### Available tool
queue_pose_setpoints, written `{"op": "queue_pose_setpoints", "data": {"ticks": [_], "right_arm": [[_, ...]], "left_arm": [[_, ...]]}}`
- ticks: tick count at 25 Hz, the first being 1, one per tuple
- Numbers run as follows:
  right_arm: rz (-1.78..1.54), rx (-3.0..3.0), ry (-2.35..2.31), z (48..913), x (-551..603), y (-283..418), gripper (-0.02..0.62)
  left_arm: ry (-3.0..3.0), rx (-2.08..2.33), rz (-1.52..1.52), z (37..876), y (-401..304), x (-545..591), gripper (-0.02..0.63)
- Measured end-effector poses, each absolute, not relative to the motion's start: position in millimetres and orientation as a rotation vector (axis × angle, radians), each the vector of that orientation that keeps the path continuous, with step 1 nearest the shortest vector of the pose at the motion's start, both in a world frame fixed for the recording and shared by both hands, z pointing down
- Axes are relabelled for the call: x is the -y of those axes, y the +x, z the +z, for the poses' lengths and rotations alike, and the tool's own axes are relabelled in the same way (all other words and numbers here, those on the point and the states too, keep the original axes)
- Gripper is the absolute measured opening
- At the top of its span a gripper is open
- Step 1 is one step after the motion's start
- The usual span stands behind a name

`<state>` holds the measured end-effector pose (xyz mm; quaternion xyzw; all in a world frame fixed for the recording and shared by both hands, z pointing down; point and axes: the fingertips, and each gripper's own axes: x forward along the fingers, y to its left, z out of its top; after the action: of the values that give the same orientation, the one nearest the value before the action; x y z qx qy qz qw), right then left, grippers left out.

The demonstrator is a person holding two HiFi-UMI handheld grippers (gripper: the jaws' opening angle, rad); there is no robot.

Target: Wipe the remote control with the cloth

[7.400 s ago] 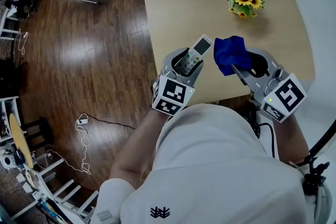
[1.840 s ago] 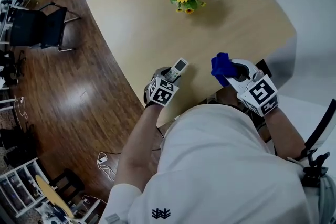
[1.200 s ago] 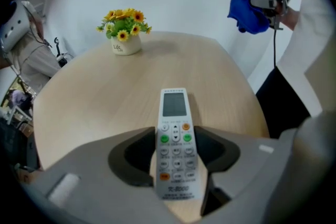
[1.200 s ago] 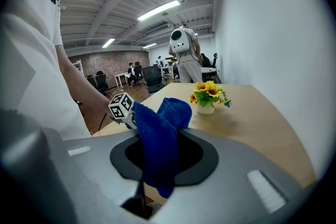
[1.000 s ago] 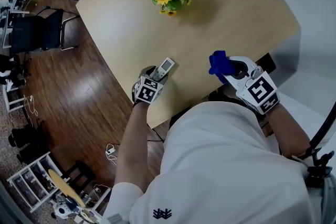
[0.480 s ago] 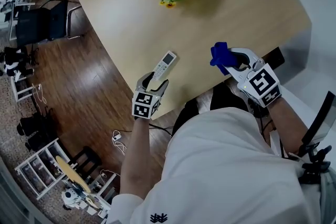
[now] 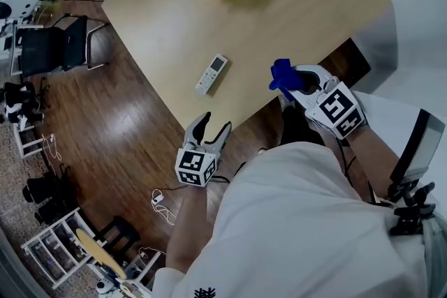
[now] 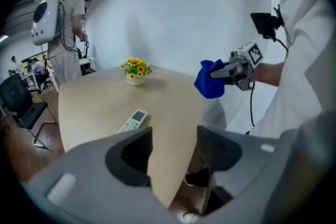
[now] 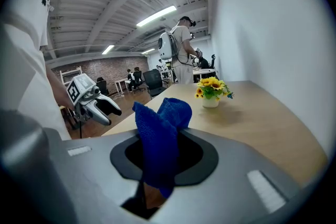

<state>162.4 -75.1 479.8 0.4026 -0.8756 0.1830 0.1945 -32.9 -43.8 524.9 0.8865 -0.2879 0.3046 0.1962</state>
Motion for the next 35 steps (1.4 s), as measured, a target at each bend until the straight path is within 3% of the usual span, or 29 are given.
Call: {"op": "queue_pose_setpoints", "data": {"ticks": [8,17,24,35], "right_arm": [[0.399,2.441,1.174,441.4,-33.4,67.2,0.077],[0.396,2.402,1.182,401.5,-177.5,2.4,0.077],[0.3,2.419,1.135,385.5,-242.1,5.6,0.077],[0.267,2.443,1.031,388.7,-351.4,77.2,0.077]], "left_arm": [[2.643,0.838,0.593,461.6,-110.1,-65.7,0.282],[2.728,0.685,0.463,418.1,-133.3,-206.2,0.272],[2.735,0.766,0.429,395.9,-124.9,-263.8,0.267],[2.7,0.807,0.337,363.8,-22.4,-355.8,0.255]]}}
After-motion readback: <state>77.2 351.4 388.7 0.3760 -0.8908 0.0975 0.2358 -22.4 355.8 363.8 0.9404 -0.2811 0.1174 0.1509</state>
